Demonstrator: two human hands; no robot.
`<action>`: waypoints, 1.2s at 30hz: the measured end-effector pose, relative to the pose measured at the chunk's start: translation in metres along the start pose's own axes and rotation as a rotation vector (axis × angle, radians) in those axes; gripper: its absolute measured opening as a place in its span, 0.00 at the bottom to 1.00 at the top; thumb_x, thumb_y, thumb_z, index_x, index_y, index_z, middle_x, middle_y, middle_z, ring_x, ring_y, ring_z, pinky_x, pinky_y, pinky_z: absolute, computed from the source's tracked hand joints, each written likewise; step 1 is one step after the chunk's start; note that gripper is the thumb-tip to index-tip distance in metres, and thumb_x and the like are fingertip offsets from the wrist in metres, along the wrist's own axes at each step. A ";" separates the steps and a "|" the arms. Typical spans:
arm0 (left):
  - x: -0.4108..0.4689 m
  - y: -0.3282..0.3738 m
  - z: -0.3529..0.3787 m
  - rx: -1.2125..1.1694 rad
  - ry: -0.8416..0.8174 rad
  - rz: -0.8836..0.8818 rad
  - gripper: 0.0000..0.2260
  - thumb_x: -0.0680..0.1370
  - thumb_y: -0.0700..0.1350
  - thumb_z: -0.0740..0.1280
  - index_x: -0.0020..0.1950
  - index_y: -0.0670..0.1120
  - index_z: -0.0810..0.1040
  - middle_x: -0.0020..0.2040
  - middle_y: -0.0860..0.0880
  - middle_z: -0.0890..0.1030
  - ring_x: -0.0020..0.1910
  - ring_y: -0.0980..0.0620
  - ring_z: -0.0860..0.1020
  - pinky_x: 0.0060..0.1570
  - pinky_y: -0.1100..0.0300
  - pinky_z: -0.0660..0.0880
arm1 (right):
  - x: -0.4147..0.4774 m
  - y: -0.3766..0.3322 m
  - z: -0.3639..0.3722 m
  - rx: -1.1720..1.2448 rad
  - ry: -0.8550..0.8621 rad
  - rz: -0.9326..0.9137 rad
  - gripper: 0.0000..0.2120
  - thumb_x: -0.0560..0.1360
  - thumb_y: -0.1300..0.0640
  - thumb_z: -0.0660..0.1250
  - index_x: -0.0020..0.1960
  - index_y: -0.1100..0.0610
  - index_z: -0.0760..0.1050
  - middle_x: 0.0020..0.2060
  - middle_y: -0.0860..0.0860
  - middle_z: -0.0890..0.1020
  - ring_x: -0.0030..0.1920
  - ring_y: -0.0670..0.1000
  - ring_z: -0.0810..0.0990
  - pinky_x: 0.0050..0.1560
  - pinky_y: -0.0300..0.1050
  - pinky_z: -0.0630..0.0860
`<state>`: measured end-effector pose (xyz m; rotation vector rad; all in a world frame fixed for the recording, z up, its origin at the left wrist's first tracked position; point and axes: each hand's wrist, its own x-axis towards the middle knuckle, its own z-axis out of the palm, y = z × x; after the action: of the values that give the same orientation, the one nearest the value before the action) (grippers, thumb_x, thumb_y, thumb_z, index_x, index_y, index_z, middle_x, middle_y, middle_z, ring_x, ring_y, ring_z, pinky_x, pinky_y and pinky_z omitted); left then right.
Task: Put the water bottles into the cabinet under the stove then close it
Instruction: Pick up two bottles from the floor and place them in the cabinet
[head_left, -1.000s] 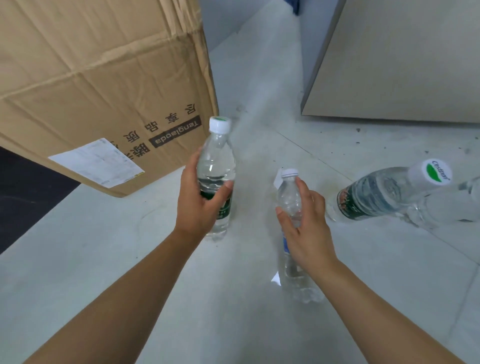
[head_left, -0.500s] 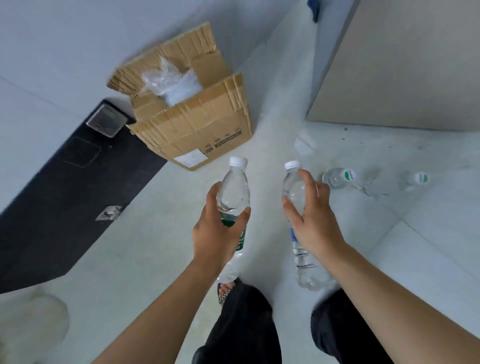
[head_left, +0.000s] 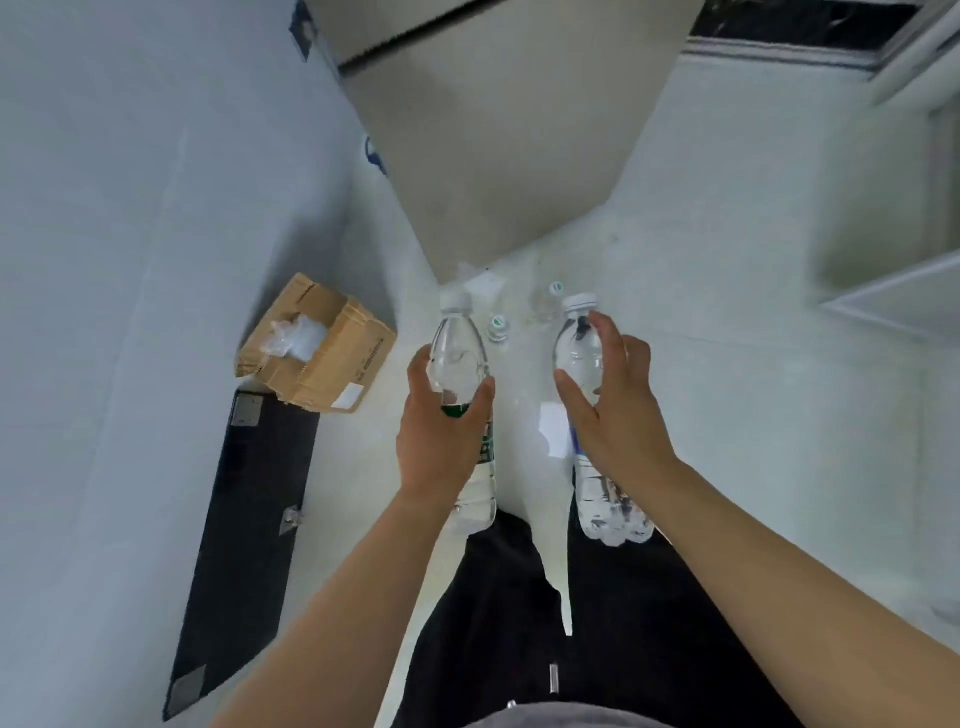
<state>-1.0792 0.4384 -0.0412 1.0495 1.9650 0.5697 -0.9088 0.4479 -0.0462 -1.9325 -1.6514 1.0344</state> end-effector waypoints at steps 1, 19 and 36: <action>-0.006 0.013 0.001 0.020 -0.037 0.042 0.30 0.74 0.57 0.67 0.72 0.56 0.58 0.54 0.56 0.73 0.54 0.53 0.75 0.51 0.57 0.69 | -0.010 0.003 -0.013 0.016 0.042 0.027 0.29 0.77 0.46 0.59 0.73 0.42 0.50 0.67 0.54 0.60 0.47 0.53 0.76 0.46 0.44 0.73; -0.113 0.260 0.298 0.387 -0.753 0.608 0.29 0.74 0.57 0.66 0.70 0.57 0.56 0.51 0.51 0.78 0.45 0.51 0.79 0.43 0.54 0.75 | -0.143 0.201 -0.281 0.237 0.703 0.732 0.26 0.77 0.47 0.60 0.70 0.39 0.52 0.63 0.48 0.62 0.33 0.54 0.79 0.31 0.35 0.67; -0.164 0.455 0.588 0.724 -1.233 1.134 0.31 0.74 0.58 0.66 0.73 0.53 0.55 0.60 0.50 0.74 0.59 0.49 0.73 0.50 0.57 0.67 | -0.095 0.345 -0.453 0.412 0.949 1.069 0.27 0.77 0.45 0.59 0.70 0.38 0.50 0.65 0.47 0.62 0.30 0.52 0.78 0.26 0.38 0.69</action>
<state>-0.3293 0.5593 0.0168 2.2188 0.3125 -0.3206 -0.3445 0.3525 0.0294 -2.3772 0.1454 0.4673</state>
